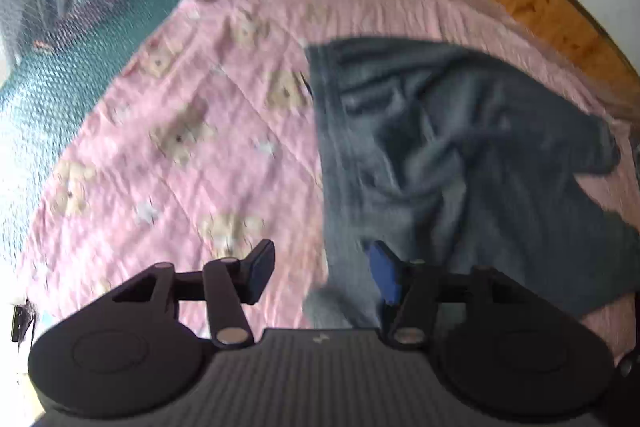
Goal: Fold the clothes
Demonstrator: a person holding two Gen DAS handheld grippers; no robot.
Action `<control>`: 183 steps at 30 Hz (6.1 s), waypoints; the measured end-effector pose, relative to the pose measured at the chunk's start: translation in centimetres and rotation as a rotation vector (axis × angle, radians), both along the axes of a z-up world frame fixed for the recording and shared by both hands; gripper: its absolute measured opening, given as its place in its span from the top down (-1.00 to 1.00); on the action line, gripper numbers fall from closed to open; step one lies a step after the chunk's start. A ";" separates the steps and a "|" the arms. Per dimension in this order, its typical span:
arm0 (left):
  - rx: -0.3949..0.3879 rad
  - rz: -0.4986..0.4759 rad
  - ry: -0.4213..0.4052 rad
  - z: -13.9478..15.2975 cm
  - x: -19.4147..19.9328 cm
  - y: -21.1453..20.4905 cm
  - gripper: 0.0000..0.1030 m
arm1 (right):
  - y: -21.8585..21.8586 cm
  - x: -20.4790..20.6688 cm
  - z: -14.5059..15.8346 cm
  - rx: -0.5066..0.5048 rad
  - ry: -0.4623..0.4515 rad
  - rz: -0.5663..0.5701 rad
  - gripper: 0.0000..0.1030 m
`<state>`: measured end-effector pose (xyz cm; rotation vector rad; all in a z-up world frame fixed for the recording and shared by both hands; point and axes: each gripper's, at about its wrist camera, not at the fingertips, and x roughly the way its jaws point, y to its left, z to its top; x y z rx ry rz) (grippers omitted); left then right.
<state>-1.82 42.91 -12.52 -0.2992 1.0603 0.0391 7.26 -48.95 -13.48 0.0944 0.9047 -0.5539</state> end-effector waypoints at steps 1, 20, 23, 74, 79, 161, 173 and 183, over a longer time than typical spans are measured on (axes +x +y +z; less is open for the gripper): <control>0.018 0.034 -0.026 0.2 2.3 0.2 -0.19 | 0.6 1.4 0.5 0.004 -0.018 0.033 -0.61; 0.261 0.043 0.007 -9.5 26.4 -3.7 0.26 | 3.5 36.1 -9.8 0.191 0.057 0.422 -0.41; 0.292 0.083 -0.028 -7.9 27.3 -3.4 0.40 | 2.9 36.7 -10.4 0.236 0.077 0.448 0.61; -0.020 0.344 -0.028 -3.0 11.5 -1.7 0.80 | -3.8 -7.2 -8.2 0.452 -0.127 -0.167 0.99; -0.065 0.355 -0.178 4.2 8.9 2.9 0.80 | -1.7 -4.8 0.8 0.493 -0.386 -0.034 1.00; 0.558 -0.266 0.019 -11.4 36.6 -9.5 0.98 | 4.5 46.5 -9.1 0.241 -0.019 0.551 0.63; 0.298 -0.044 -0.016 -7.6 13.5 -9.2 0.82 | -7.9 15.7 -8.0 0.387 -0.099 0.281 0.19; -0.120 0.465 -0.031 -8.1 5.3 -3.7 0.45 | -10.0 7.6 -11.0 0.750 -0.274 -0.132 -0.35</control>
